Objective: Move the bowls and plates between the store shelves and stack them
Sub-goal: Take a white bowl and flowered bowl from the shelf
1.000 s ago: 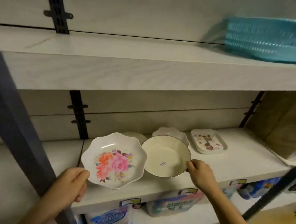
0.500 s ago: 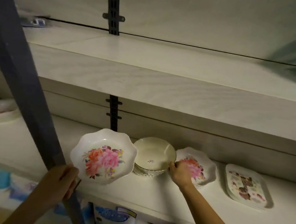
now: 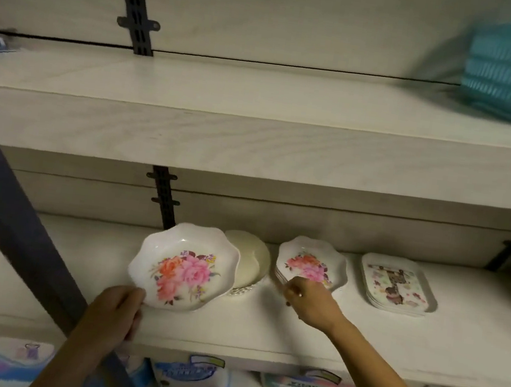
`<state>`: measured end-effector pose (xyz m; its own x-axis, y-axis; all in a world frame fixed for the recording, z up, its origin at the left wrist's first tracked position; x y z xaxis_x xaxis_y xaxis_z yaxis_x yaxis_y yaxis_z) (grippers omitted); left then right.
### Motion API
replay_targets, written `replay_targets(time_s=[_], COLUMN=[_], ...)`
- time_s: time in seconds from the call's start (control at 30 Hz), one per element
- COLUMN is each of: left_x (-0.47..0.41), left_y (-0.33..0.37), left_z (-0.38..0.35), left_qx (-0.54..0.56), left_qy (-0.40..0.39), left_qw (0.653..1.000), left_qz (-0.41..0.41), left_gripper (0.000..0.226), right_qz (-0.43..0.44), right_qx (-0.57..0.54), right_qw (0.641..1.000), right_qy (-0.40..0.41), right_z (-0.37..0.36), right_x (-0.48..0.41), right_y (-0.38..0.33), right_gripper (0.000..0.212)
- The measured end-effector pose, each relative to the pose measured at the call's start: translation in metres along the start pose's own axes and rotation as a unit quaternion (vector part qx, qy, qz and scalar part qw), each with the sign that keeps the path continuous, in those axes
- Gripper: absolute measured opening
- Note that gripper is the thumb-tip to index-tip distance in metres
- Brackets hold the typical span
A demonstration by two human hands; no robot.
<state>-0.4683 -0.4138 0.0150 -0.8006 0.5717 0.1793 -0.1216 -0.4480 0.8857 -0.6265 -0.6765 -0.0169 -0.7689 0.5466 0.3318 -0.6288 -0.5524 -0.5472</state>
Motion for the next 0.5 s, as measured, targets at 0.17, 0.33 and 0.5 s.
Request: replay_targets(time_s=[0.17, 0.33, 0.5], left_x=[-0.026, -0.043, -0.058], left_y=[0.021, 0.047, 0.065], left_z=[-0.047, -0.111, -0.159], left_qx=[-0.012, -0.020, -0.021], left_qy=[-0.084, -0.143, -0.159], left_qw=[0.996, 0.988, 0.986], left_qz=[-0.032, -0.051, -0.055], left_gripper=[0.043, 0.040, 0.040], right_qz=[-0.059, -0.095, -0.113], right_qx=[0.064, 0.052, 0.049], right_qw=[0.996, 0.994, 0.991], right_qy=[0.026, 0.033, 0.043], right_z=[0.026, 0.044, 0.064], right_x=[0.057, 0.095, 0.104], right_y=[0.039, 0.082, 0.120], right_gripper=[0.029, 0.026, 0.022])
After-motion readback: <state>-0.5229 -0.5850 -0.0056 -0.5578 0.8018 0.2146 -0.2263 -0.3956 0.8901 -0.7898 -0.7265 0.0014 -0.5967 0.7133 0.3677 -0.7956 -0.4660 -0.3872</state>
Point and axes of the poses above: each hand's wrist, its own x-axis away from the middle knuckle, its own z-axis out of the back of the hand, y = z × x, the point moved 4 cm from there along -x, towards the middle knuckle, and after that the axes turned 6 degrees about -y, right-handed, at the moved point
